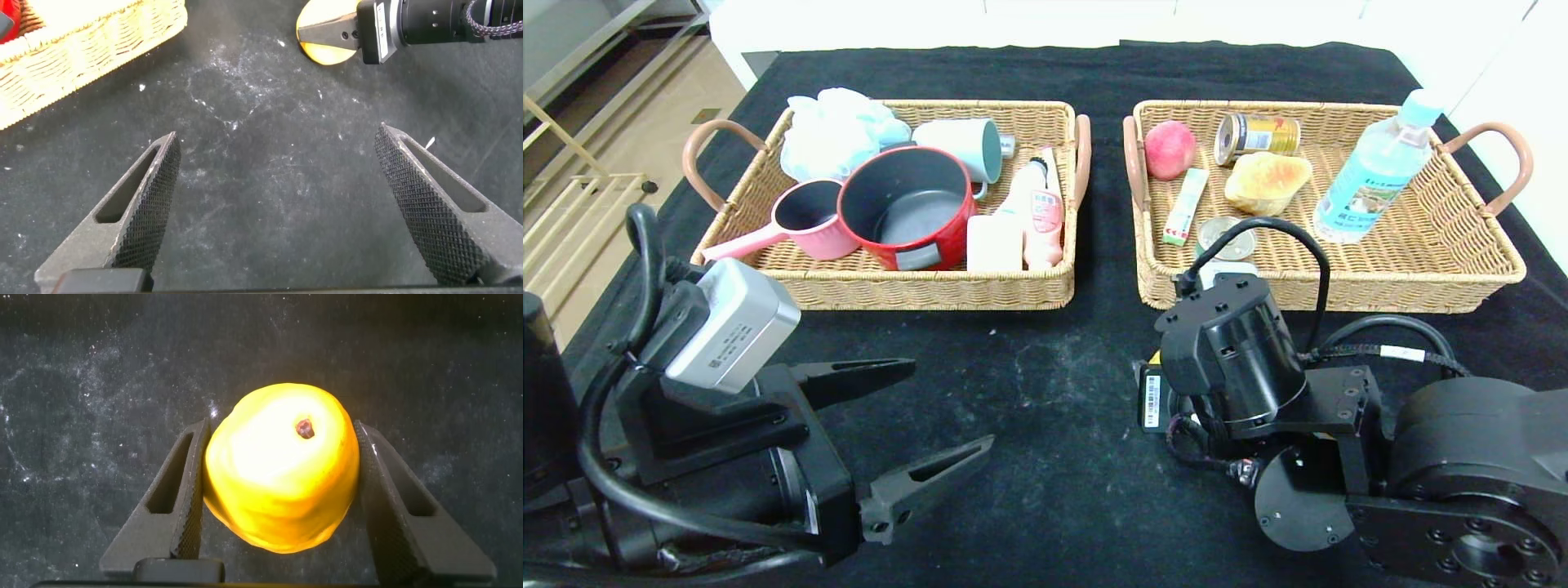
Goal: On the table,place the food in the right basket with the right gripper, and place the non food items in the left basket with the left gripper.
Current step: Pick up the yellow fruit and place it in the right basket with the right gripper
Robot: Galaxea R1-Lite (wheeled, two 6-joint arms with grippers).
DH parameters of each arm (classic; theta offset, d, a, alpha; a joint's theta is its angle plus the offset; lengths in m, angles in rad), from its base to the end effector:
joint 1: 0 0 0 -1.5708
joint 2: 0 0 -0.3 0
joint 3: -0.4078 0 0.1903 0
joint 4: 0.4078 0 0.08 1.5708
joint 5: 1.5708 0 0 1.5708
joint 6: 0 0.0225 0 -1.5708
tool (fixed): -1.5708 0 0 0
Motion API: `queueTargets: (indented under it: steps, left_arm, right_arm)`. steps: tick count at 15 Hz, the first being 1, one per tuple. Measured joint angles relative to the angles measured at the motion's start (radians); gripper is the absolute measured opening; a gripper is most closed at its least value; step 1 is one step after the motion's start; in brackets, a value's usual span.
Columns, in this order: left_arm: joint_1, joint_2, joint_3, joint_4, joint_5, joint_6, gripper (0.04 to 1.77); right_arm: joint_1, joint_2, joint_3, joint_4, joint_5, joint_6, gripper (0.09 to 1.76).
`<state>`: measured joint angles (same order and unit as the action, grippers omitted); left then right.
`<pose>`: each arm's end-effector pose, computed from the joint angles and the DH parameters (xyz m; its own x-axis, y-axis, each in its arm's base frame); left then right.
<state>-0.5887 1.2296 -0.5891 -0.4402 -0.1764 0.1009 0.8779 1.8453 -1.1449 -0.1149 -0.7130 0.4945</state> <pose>0.1516 -0.1060 0.2185 0.7049 -0.6817 -0.1959 0.7029 0.7085 0.0640 0.2313 0.2556 0.1803 0.9060 0.0672 -0.4180 -0.0382 0.9963 0.0774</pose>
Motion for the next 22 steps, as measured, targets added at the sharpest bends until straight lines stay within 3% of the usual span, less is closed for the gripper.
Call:
queueTargets:
  steps: [7, 22]
  left_arm:
    - [-0.001, 0.004, 0.001, 0.002, -0.001, 0.0, 1.72]
    - [-0.002, -0.001, 0.007, -0.005, 0.004, 0.001, 1.72]
  right_arm:
    - [0.012, -0.053, -0.004, 0.014, 0.003, -0.071, 1.14]
    - [-0.041, -0.247, -0.053, -0.001, 0.046, -0.419, 1.14]
